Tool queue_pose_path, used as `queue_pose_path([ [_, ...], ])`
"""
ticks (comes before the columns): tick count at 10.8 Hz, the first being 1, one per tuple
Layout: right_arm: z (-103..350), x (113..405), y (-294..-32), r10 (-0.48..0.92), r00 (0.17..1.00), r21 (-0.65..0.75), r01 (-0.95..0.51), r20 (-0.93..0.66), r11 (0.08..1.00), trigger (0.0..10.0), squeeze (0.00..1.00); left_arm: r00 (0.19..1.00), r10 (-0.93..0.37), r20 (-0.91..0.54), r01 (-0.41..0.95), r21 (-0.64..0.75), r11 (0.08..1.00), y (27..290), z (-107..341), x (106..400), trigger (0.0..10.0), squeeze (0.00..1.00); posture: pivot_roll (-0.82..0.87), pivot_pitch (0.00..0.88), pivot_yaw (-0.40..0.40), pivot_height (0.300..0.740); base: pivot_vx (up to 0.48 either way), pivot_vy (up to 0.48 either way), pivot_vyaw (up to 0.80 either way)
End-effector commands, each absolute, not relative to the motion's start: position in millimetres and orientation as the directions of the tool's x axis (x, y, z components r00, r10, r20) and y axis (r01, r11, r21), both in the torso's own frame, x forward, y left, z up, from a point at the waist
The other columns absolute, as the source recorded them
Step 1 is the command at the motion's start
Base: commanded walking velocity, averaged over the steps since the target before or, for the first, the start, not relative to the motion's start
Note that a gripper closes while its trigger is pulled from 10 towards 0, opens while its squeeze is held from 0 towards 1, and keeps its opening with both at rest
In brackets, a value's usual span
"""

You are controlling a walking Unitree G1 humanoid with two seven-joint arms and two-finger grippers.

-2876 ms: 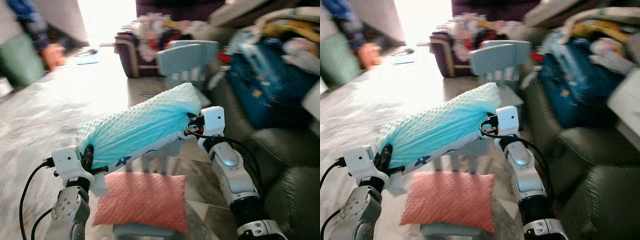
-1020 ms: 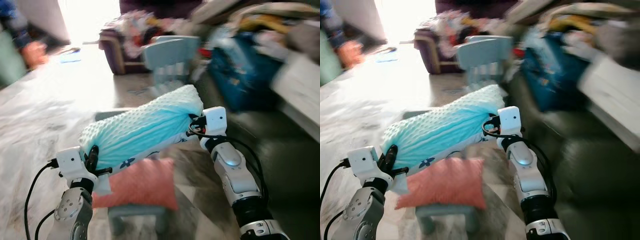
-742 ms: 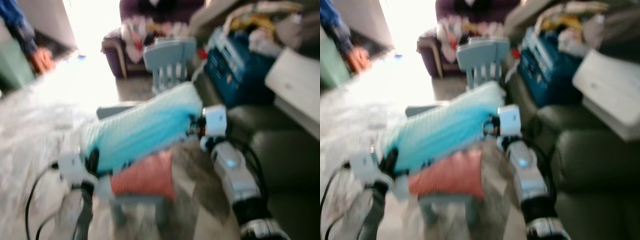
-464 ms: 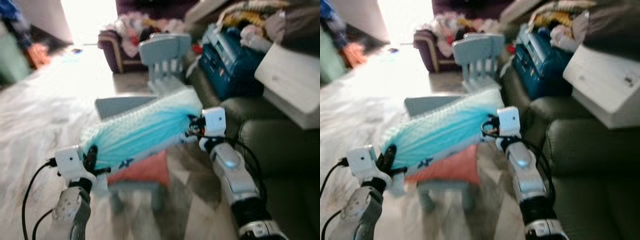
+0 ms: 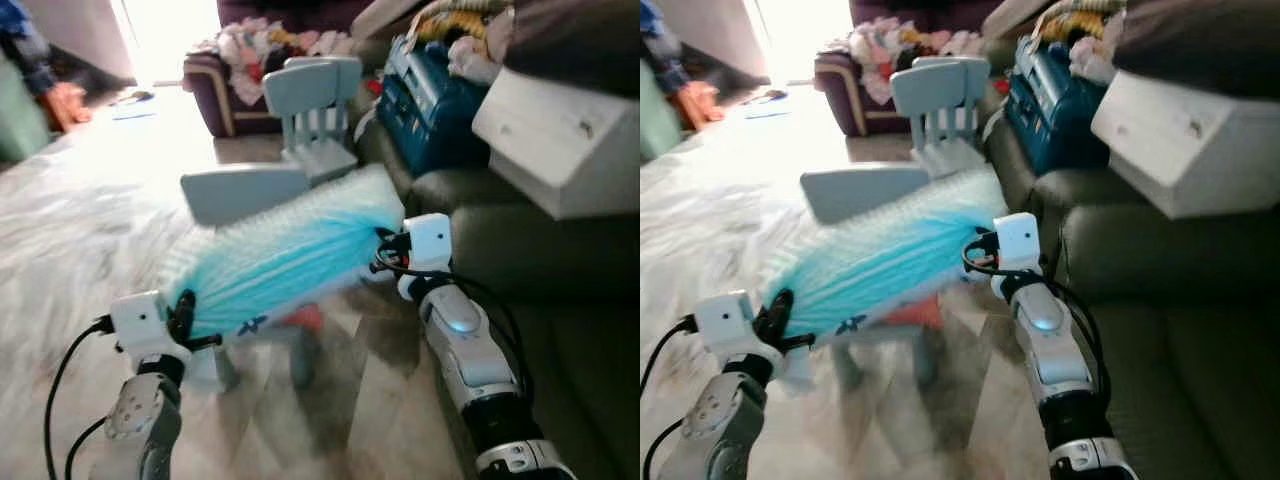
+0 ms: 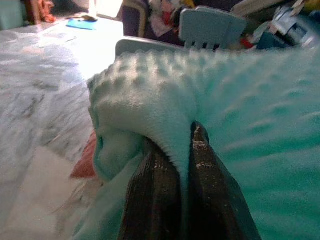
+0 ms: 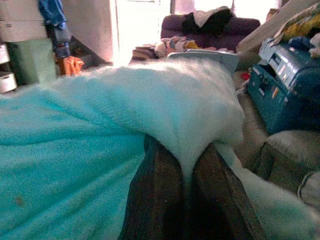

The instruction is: Move the pillow to the sofa

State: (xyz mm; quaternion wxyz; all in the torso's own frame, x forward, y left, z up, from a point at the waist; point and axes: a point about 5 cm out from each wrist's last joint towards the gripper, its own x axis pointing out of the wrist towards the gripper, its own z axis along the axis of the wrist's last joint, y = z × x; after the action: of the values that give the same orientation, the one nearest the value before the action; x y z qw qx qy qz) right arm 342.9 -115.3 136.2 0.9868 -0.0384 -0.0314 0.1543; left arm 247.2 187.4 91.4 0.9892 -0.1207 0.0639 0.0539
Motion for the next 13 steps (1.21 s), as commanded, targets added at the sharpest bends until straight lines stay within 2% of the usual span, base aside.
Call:
queue_pose_path([
  [1,141.3,343.9,-123.7,0.277,0.958,-0.089,-0.27,0.072,0.959,10.0,0.0,0.986,0.095,-0.136,-0.124,-0.227,0.966,188.8,92.6,246.0,10.0,0.0,-0.18,0.0,0.05,0.74,-0.319,0.0,0.0],
  [6,140.7,344.2,-124.5,0.276,0.959,-0.088,-0.27,0.066,0.959,10.0,0.0,0.986,0.092,-0.138,-0.121,-0.224,0.967,188.7,92.0,245.7,10.0,0.0,-0.18,0.0,0.047,0.74,-0.31,0.0,0.0],
  [13,141.3,344.8,-123.2,0.282,0.957,-0.088,-0.276,0.063,0.957,10.0,0.0,0.987,0.095,-0.13,-0.125,-0.25,0.96,188.5,95.9,247.2,10.0,0.0,-0.19,0.0,0.044,0.74,0.0,0.0,0.0],
])
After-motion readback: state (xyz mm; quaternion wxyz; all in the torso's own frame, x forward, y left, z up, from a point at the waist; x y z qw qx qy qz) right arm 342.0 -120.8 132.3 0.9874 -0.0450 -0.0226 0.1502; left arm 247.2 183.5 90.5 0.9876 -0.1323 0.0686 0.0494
